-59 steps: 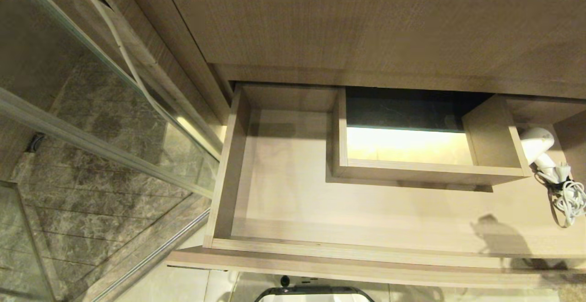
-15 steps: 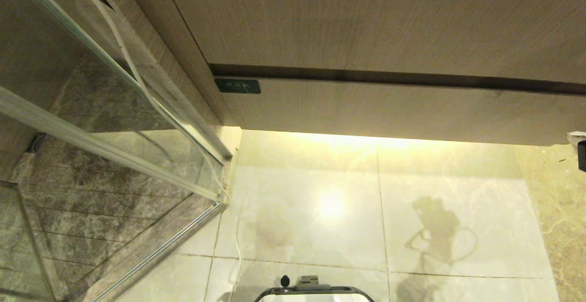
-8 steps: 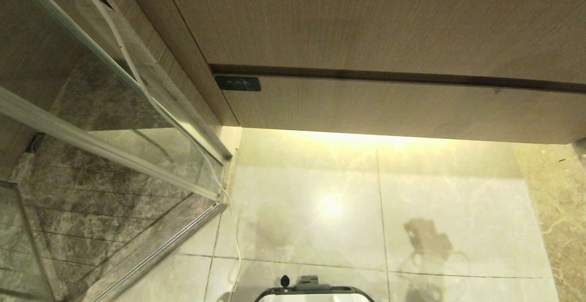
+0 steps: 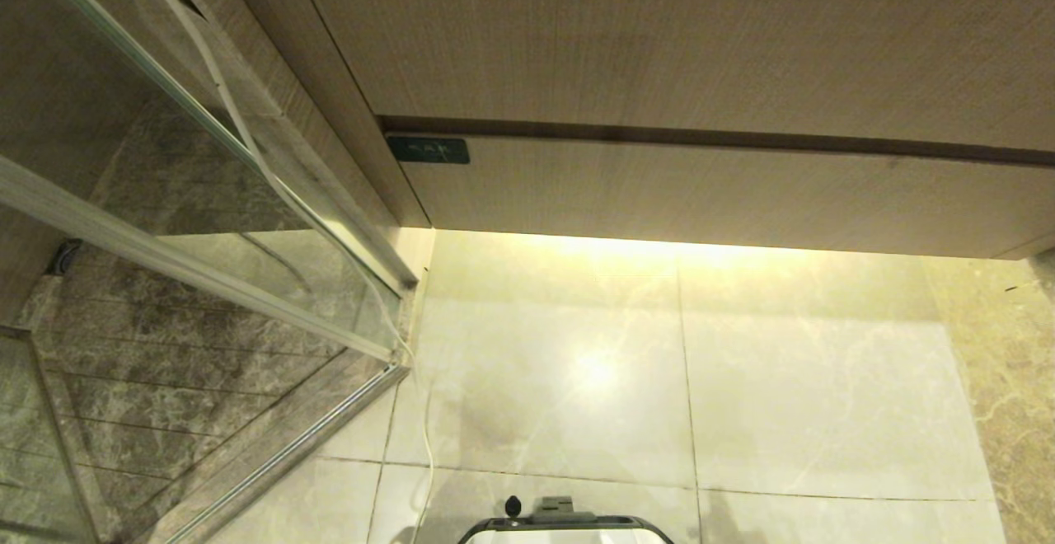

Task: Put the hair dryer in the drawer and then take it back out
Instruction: Pull open the drawer

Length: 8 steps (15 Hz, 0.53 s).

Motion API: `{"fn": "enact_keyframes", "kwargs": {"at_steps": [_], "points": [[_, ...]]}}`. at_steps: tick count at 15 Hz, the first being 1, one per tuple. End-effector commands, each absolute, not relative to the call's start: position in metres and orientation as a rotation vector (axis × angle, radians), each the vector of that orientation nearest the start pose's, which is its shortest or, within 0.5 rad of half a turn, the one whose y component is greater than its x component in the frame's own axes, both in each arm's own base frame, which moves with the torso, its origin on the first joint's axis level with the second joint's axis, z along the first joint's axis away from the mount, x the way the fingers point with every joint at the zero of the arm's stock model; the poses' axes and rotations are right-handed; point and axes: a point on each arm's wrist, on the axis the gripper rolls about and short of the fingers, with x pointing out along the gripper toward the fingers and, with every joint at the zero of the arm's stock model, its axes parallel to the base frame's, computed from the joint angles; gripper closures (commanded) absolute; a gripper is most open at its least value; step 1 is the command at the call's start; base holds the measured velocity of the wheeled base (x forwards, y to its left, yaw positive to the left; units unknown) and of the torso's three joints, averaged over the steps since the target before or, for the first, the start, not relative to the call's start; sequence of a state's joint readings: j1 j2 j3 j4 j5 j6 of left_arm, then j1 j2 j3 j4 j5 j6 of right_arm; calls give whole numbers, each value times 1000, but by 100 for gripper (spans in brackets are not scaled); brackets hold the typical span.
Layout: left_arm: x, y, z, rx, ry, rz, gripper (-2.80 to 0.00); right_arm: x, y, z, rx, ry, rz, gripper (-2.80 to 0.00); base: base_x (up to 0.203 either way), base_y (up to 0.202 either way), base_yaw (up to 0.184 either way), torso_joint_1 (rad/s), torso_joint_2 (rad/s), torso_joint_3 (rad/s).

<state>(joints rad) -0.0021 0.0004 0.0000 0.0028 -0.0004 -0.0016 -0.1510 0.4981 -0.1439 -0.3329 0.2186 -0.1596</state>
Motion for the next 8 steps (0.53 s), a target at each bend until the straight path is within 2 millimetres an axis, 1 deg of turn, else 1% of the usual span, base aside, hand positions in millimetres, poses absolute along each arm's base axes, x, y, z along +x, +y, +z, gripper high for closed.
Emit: {"fn": "enact_keyframes", "kwargs": {"at_steps": [1,2,4,5,8], "points": [[-23,0,75,-2,5,-2,0,-14,4,118,-148,-198,130,0,0,0,0,0,0,0],[-23,0,75,-2,5,-2,0,-21,2,104,-129,-217,138,0,0,0,0,0,0,0],[-23,0,75,-2,5,-2,0,-24,-2,83,-101,-176,153,0,0,0,0,0,0,0],[-23,0,75,-2,5,-2,0,-23,-3,76,-95,-134,162,0,0,0,0,0,0,0],[-23,0,75,-2,5,-2,0,-23,-3,75,-85,-123,162,0,0,0,0,0,0,0]]}}
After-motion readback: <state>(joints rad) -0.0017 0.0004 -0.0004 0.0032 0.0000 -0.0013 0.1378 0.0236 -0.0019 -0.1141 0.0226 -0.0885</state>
